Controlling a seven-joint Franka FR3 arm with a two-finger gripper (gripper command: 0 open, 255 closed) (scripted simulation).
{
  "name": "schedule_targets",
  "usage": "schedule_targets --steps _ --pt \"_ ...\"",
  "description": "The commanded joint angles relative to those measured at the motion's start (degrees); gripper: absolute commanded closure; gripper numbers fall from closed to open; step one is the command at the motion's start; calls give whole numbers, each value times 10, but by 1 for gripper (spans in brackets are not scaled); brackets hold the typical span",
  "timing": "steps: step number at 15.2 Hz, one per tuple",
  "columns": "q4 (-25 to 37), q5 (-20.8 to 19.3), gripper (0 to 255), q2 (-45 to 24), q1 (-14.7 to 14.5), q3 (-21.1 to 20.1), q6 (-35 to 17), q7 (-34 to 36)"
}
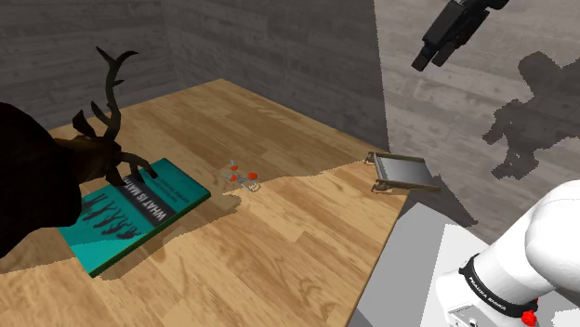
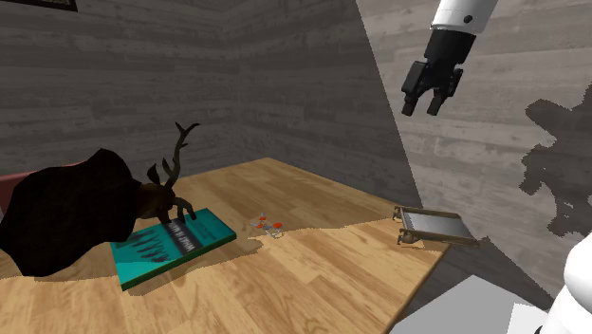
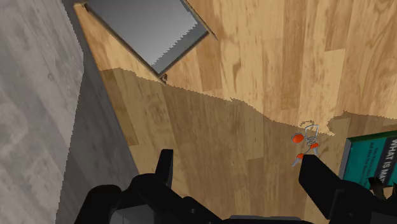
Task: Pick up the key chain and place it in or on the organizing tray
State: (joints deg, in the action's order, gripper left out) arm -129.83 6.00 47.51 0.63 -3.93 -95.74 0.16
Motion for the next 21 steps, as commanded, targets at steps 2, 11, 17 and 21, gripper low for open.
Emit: schedule_targets --steps 2,11,17,21 --pt "-1 4 0 -13 -1 -10 -12 10" --pt "19 20 0 -157 -1 -102 -110 104" --pt "64 4 0 -275 4 -160 -164 174" --pt "108 -24 0 -363 7 -194 -191 227"
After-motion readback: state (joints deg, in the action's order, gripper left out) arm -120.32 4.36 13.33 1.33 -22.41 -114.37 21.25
